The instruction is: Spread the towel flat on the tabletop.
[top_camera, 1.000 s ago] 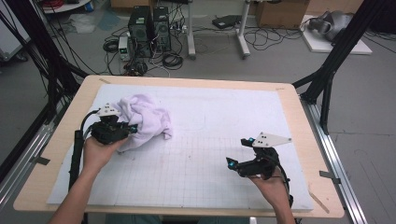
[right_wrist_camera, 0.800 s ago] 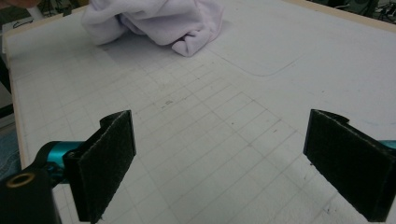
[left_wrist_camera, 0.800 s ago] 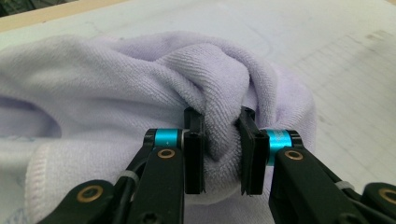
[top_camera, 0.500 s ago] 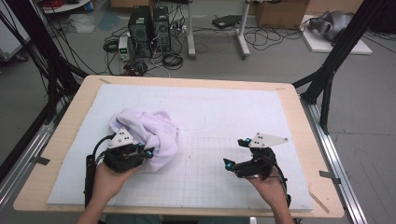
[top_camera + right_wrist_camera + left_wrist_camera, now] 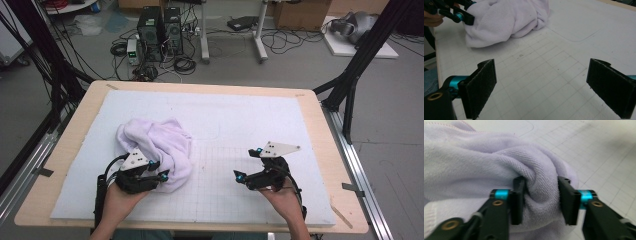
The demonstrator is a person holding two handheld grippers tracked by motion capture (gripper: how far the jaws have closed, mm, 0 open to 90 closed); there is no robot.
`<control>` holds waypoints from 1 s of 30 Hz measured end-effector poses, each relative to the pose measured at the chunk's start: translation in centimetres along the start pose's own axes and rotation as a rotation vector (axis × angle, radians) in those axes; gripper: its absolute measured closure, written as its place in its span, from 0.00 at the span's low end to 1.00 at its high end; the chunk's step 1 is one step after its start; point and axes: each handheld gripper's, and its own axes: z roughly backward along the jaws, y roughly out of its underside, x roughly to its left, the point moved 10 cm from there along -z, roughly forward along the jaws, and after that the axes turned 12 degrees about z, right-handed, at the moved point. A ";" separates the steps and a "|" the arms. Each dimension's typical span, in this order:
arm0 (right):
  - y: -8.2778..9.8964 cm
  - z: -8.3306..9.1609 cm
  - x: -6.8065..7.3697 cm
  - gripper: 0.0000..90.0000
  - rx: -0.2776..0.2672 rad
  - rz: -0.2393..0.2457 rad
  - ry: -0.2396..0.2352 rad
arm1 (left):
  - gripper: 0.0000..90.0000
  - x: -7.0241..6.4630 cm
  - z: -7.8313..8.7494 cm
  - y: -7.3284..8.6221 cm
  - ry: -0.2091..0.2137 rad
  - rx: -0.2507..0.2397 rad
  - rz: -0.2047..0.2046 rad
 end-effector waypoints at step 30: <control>0.1 1.2 -0.3 0.09 -0.025 -0.009 0.022 | 0.73 3.8 -6.3 -1.0 -0.182 0.163 -0.073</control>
